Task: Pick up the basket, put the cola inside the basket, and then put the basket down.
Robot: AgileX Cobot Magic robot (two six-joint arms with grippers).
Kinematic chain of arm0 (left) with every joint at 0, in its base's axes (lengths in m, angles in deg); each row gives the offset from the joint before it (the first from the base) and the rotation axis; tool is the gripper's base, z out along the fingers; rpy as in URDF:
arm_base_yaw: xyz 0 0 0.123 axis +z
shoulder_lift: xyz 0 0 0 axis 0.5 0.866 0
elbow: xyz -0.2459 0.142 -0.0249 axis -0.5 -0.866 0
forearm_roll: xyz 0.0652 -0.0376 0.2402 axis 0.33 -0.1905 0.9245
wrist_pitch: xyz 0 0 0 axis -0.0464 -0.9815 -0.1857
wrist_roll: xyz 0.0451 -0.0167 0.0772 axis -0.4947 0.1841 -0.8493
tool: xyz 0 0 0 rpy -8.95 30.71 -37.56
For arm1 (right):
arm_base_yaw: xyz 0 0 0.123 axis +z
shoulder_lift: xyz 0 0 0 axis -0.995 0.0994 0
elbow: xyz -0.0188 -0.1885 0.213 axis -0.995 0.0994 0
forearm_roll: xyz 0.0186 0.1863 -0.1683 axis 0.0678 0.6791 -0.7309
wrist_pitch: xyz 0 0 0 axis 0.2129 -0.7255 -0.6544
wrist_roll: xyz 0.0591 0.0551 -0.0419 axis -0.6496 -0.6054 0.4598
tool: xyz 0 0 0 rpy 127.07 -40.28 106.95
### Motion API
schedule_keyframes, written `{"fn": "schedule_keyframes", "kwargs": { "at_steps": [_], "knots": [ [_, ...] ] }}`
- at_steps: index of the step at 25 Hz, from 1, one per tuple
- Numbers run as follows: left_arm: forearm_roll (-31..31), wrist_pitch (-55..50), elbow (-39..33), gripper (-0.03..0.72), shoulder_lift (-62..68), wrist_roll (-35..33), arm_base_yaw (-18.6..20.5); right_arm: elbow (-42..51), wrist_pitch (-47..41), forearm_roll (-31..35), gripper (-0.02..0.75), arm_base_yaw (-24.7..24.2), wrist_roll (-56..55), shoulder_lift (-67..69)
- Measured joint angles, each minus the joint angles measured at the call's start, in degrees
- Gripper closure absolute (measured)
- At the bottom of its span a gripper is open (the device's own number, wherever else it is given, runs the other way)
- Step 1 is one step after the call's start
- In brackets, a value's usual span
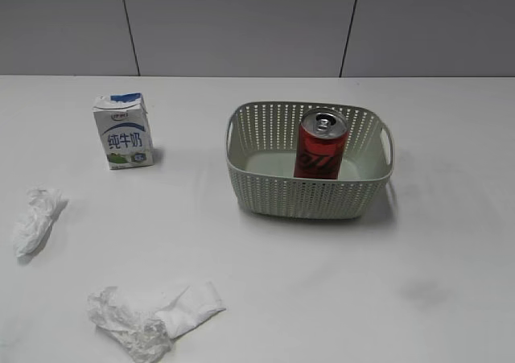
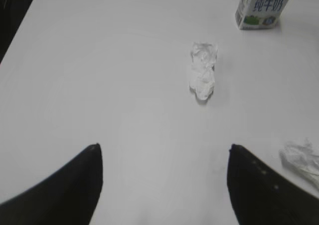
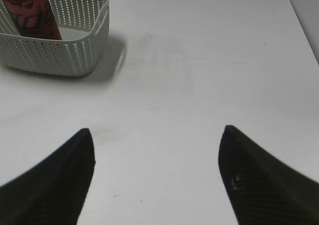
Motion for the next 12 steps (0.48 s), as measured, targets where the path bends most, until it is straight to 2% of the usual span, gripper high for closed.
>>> {"fn": "schedule_keyframes", "kwargs": {
  "at_steps": [7,12],
  "knots": [
    [0.0,-0.1,0.0,0.099,-9.7,0.0,0.0,0.0,0.0,0.0,0.152,0.0,0.0,0.0],
    [0.0,-0.3,-0.1,0.099,-10.7,0.0,0.0,0.0,0.0,0.0,0.152,0.0,0.0,0.0]
  ]
}}
